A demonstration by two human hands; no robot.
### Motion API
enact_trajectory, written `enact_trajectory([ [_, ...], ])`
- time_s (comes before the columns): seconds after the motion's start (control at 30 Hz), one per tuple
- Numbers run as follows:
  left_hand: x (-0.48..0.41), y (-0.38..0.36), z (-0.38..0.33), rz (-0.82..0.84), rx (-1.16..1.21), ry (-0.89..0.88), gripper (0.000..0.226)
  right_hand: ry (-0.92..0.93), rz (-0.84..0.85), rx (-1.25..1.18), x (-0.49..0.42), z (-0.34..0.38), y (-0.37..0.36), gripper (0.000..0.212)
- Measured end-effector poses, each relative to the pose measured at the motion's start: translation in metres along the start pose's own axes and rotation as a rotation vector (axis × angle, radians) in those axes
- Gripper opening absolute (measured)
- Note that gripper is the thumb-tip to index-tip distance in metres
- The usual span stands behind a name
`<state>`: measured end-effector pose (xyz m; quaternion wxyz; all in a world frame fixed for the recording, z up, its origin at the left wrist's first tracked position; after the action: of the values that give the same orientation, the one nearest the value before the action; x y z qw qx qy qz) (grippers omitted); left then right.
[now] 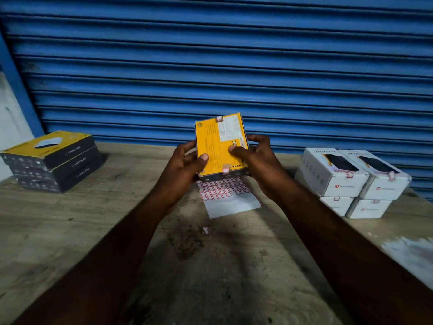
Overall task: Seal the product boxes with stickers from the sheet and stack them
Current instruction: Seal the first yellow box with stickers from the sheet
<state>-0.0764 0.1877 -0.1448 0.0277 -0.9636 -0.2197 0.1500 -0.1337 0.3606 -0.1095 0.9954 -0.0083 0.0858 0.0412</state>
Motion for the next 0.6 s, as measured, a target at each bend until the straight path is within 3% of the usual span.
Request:
enact_trajectory([
  [0.1,0.007,-0.011,0.010,0.081,-0.023,0.006,0.038,0.018,-0.175,0.036,-0.002,-0.001,0.014,0.046],
  [0.23,0.027,-0.024,0.032,0.479,-0.619,-0.345,0.053,0.088,-0.317,0.121,0.003,-0.001,0.038,0.044],
  [0.33,0.035,-0.028,0.045,0.647,-0.899,-0.380,0.054,0.094,-0.311,0.123,0.011,-0.004,0.052,0.042],
  [0.4,0.034,-0.022,0.043,0.652,-0.988,-0.343,0.050,0.065,-0.315,0.119,0.014,-0.010,0.057,0.042],
  [0.5,0.026,-0.003,0.034,0.563,-1.015,-0.254,0.059,0.038,-0.320,0.136,0.018,-0.016,0.059,0.042],
  [0.6,0.012,0.020,0.025,0.439,-1.103,-0.219,0.054,0.027,-0.330,0.157,0.019,-0.022,0.057,0.043],
])
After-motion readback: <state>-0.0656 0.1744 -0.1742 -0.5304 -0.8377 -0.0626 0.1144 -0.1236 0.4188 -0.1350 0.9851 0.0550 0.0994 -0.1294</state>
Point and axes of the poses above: each hand's wrist, its own x-axis away from the middle knuckle, its own y-axis out of the back of the hand, z = x × y, the point moved 3 cm from there along -x, towards the middle knuckle, and after that the axes turned 11 degrees about -z, right-handed, at the moved point
